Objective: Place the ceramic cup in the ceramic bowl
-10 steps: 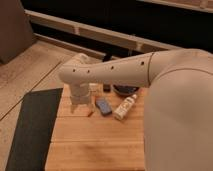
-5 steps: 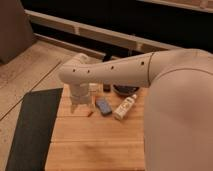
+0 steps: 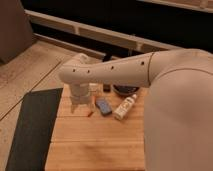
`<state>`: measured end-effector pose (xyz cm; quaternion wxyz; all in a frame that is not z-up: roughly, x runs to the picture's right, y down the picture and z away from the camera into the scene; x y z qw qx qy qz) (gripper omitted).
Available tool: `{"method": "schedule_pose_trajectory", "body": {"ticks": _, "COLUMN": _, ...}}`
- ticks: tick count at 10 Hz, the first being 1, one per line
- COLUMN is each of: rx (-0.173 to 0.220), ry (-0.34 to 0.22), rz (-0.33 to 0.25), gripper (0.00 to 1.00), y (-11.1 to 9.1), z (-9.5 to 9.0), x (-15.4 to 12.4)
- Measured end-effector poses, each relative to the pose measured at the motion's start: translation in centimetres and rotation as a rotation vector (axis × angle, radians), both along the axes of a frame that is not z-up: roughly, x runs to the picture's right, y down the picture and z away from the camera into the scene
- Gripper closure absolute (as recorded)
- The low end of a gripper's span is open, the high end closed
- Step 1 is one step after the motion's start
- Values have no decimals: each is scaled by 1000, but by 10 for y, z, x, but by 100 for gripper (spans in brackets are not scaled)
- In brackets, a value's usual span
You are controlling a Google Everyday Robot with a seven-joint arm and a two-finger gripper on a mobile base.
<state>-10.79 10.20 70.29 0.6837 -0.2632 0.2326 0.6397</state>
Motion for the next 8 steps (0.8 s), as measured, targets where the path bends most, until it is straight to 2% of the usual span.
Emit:
{"method": "schedule_pose_trajectory", "body": {"ticks": 2, "rx": 11, "ry": 26, "rz": 47, "gripper": 35, "y": -16, "z": 15, "x": 15}}
{"method": "schedule_pose_trajectory", "body": {"ticks": 3, "rx": 42, "ry": 49, "rz": 82, "gripper": 35, "y": -40, "z": 30, "x": 37}}
{"method": "schedule_pose_trajectory", "body": {"ticks": 4, "rx": 90, "ry": 67, "rz": 113, "gripper": 35, "y": -71, "z": 48, "x": 63}}
{"method": "schedule_pose_trajectory", "body": {"ticks": 6, "rx": 149, "ry": 56, "rz": 119, "gripper": 35, "y": -107, "z": 69, "x": 85}}
{"method": "schedule_pose_trajectory", "body": {"ticks": 8, "rx": 184, "ry": 27, "rz": 88, "gripper": 35, "y": -130, "z": 93, "x": 103}}
